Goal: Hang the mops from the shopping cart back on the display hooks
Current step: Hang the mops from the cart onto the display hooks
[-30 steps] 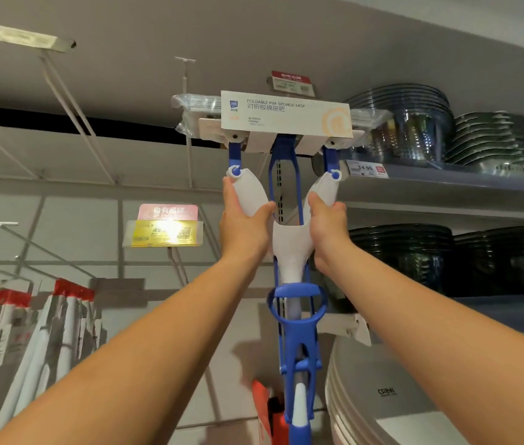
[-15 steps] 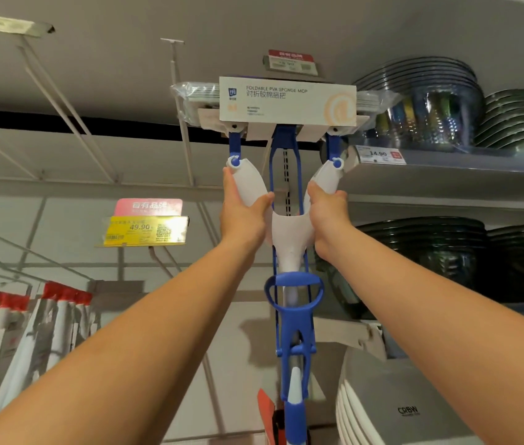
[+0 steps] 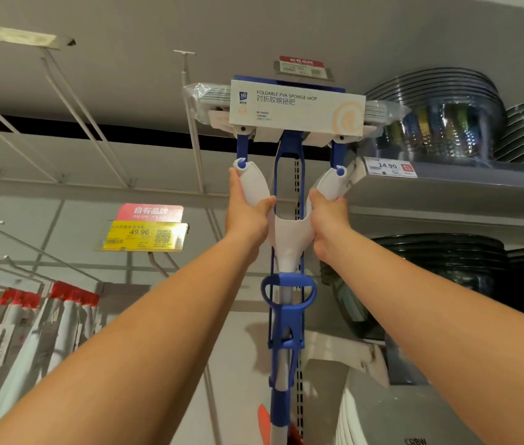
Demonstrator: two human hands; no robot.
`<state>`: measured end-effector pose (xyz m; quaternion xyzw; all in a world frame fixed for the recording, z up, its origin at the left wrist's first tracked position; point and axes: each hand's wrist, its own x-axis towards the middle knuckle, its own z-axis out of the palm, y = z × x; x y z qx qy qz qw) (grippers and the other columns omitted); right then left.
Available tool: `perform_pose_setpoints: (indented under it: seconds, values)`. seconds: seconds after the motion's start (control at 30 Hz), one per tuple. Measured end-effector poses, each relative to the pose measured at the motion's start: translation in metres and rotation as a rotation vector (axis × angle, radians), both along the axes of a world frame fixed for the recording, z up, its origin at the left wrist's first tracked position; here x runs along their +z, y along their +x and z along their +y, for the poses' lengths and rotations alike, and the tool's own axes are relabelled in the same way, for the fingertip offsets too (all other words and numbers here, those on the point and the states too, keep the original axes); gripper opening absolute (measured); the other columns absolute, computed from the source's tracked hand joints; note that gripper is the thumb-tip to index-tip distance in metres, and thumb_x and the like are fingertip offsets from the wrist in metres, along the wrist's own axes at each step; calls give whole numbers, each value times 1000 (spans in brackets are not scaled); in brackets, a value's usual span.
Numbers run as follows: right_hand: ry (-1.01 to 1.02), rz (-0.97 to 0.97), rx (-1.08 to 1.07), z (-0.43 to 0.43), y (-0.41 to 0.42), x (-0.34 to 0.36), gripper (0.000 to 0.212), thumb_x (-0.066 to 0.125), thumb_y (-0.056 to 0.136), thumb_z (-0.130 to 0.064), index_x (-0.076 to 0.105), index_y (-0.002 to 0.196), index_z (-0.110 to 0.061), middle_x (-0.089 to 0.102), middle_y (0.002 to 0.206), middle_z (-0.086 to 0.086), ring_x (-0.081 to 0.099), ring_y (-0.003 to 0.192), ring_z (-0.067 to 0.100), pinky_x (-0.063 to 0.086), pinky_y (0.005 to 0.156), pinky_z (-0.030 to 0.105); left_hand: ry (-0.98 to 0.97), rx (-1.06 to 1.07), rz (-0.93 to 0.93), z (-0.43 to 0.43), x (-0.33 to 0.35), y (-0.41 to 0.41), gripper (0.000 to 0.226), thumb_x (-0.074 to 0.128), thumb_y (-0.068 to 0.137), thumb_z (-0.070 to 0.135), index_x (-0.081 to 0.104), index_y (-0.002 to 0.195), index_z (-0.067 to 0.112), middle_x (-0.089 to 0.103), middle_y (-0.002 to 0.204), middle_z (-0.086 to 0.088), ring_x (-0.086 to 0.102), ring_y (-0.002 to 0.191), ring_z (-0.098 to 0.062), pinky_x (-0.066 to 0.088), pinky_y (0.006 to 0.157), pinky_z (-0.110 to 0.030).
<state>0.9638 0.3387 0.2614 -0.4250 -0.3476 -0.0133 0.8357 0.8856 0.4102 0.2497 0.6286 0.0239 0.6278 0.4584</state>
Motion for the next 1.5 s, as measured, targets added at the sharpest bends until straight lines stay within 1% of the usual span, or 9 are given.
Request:
perform_pose_setpoints:
  seconds: [0.13,0.3,0.7,0.87,0.97,1.1,1.23,1.4,1.5]
  values:
    - [-10,-6,-16,-4,3,10,47,51,97,-30,34,138,-18,52,122,9,53,101,26,50,92,47,7,20,-7,-5,8,0,86,63,91,20,6,146,55,39,144,-8,49,121,-38,48,91,-63]
    - [-45,-5,-62,3,3,-5,46,50,97,-31,31,137,-17,49,113,7,54,100,26,51,84,43,-8,-29,12,9,-8,5,86,62,92,19,4,148,51,39,144,-6,50,120,-36,49,92,-59]
    - [14,24,-189,10,-6,-18,44,56,95,-29,36,132,-16,52,121,9,55,101,25,50,81,41,-4,-122,52,23,-12,3,83,59,94,18,6,149,49,39,146,-8,50,120,-35,49,92,-59]
    - [52,29,-285,16,-14,-17,44,58,93,-30,37,129,-13,53,122,10,53,96,23,52,88,44,-12,-220,128,26,-6,-3,80,54,97,15,5,150,48,41,142,-8,51,117,-36,51,86,-61]
    - [87,39,-317,16,-17,-10,44,59,93,-31,38,127,-12,53,123,11,55,98,25,51,91,48,5,-228,105,23,-2,-5,79,56,96,14,8,150,45,43,140,-7,52,115,-35,53,84,-58]
    - [68,38,-274,11,-16,3,46,56,94,-33,38,131,-12,53,122,11,55,101,27,50,91,47,48,-168,-6,24,4,-7,83,67,89,18,17,149,48,48,139,-6,55,114,-33,53,86,-57]
    - [26,41,-190,13,-12,-7,44,53,96,-32,38,132,-13,52,114,9,54,96,25,48,77,40,61,-121,-44,31,-6,-3,88,74,83,21,20,147,50,48,142,-2,54,118,-31,51,90,-57]
    - [-21,46,-160,20,-9,-17,44,50,97,-31,36,136,-16,53,119,10,56,102,28,51,89,47,40,-118,-55,40,-19,2,92,74,82,12,20,148,47,51,137,-7,55,116,-29,51,92,-55]
    - [-67,35,-158,18,-5,-14,45,52,96,-30,36,137,-17,54,123,12,57,105,31,50,92,52,40,-91,-26,40,-16,5,93,72,83,10,18,149,47,48,141,-7,53,119,-31,49,95,-55]
